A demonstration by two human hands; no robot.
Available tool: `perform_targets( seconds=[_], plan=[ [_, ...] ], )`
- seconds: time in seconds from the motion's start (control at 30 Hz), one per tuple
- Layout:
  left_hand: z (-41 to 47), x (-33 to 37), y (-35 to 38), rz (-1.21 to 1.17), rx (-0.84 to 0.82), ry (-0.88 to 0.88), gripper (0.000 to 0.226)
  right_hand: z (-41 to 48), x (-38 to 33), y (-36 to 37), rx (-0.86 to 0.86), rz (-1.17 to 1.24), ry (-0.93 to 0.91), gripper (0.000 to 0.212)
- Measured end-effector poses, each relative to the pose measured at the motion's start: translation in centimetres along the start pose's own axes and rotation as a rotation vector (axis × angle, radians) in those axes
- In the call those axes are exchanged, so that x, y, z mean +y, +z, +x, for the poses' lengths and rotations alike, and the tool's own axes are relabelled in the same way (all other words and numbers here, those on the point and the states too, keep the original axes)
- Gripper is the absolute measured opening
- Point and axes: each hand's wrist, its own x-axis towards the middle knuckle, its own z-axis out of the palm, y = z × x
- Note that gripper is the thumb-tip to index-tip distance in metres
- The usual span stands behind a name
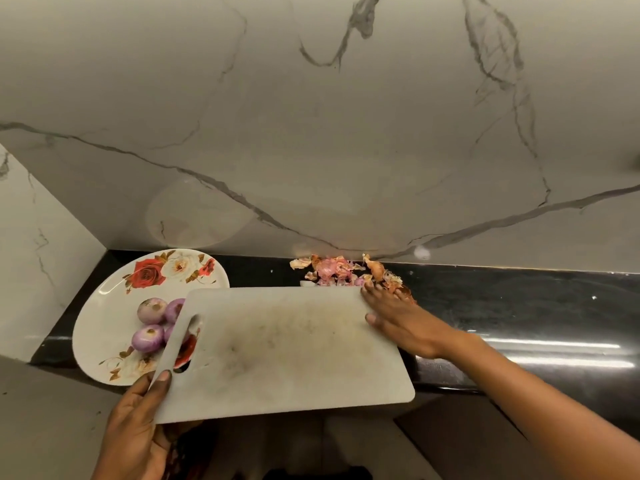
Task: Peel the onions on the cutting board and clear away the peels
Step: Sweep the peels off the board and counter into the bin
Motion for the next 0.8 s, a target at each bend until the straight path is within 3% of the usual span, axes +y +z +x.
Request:
perform_targets(
  seconds=[0.1,0.3,0.37,0.5,0.6,0.8],
  plan=[
    [-0.3,-0.2,-0.2,0.010,0.032,-0.029,0.014,1.0,0.3,-1.0,0.082,0.012,0.034,0.072],
    [-0.7,-0.3,0.2,0.072,0.045,-0.044,0.014,-1.5,-6.1,1.6,-0.031,-0.072,-0.224,0.066],
    [-1.0,-0.2,0.4,0.083,0.053,-0.046,0.013,-0.6,-5.3,2.4,-0.031,-0.060,-0.177,0.066],
    [-1.7,-0.3,1.3,0.115,0.034,-0.040,0.015,0.3,-2.2,2.3,0.137,0.021,0.083,0.072],
    [-1.8,-2.0,1.6,0.174,-0.005,-0.056,0.018,-1.4,-3.0,1.8,0.240,0.085,0.059,0.070],
    [-3.1,-8.4,3.7,0.222,-0.149,-0.121,0.022,-5.7,-5.1,1.1,0.248,0.079,0.013,0.067]
  ],
)
